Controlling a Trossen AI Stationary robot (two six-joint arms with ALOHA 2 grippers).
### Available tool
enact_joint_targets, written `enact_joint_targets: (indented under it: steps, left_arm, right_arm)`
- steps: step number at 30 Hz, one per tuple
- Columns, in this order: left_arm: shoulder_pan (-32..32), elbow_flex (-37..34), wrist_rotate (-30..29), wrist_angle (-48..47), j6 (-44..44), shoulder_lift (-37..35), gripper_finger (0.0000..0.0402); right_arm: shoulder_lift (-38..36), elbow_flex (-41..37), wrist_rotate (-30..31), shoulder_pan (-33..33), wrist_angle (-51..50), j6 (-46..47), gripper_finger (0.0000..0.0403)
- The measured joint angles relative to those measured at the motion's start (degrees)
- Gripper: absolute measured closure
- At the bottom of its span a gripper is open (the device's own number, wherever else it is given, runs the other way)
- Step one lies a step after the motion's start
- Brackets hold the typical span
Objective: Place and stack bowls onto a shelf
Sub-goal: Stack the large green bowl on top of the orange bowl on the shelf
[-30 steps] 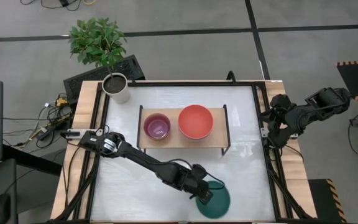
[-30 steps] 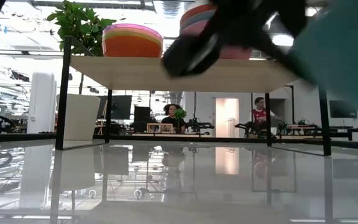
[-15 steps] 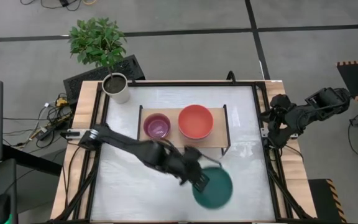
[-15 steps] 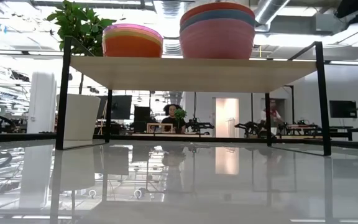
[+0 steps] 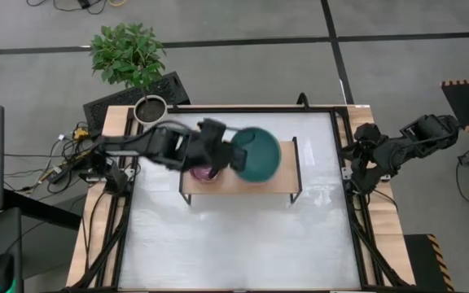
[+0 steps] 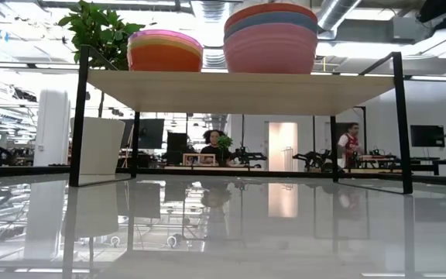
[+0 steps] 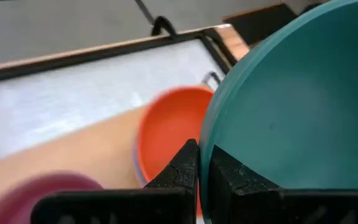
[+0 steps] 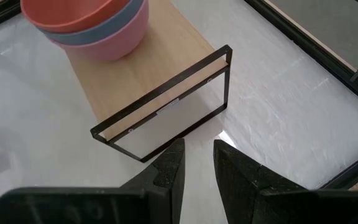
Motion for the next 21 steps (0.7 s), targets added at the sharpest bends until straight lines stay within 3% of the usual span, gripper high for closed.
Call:
enact_joint_targets:
  steps: [12,21]
  left_arm:
    - [13.9,0.0,17.9,-2.5,7.7,3.1,0.0401]
    - [15.3,-0.1,25.0,-4.7,11.4,4.3,0.0401]
  right_arm:
    - [0.0,0.0,0.0,0.0,0.0,0.0,0.029]
    - [0.0,0.0,0.1,0.0,0.0,-0.1,0.029]
